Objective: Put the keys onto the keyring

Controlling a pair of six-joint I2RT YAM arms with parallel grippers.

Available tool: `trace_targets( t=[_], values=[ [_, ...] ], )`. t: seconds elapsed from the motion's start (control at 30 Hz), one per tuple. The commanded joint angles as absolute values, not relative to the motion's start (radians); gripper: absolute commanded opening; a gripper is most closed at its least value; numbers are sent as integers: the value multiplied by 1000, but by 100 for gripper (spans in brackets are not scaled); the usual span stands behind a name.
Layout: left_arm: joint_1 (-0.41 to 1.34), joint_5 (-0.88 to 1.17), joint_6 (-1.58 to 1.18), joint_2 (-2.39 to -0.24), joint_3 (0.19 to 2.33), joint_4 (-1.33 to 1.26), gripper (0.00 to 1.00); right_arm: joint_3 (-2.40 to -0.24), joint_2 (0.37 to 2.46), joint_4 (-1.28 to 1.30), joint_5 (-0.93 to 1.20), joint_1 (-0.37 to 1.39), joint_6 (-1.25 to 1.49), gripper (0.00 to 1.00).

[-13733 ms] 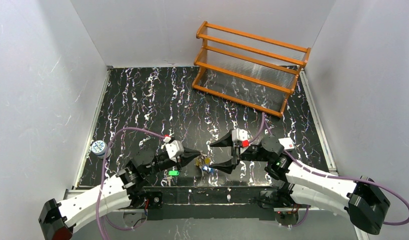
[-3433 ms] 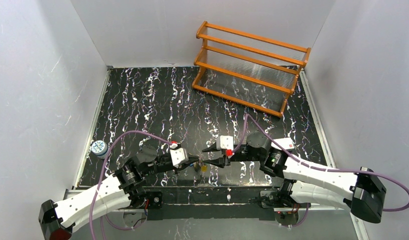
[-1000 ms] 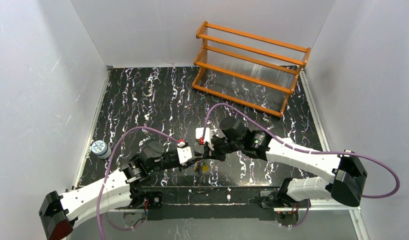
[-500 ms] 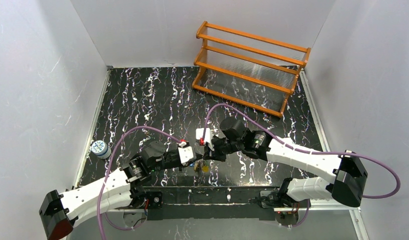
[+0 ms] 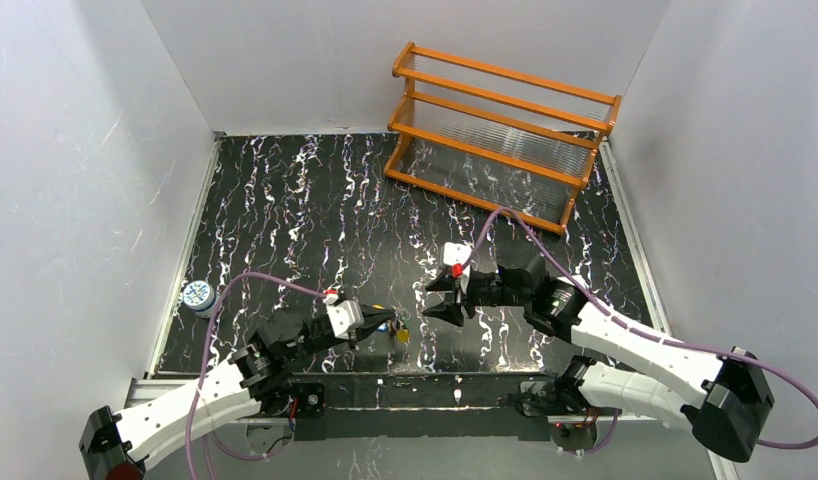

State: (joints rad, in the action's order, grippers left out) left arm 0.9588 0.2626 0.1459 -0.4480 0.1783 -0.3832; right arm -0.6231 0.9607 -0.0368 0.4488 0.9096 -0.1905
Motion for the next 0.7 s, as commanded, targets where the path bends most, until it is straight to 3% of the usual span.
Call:
trace_targets(
  t=[0.0,0.27,0.67],
  values=[
    [963,277,90,-379,123,-618,0,-596,914,-254,665,904,-152,57],
    [963,335,53,-391,80,-797,0,-576,949,-436,808,904,-94,44],
    [963,364,37,-446,88,-836,0,-617,1081,-538,856,905,-34,42]
  ],
)
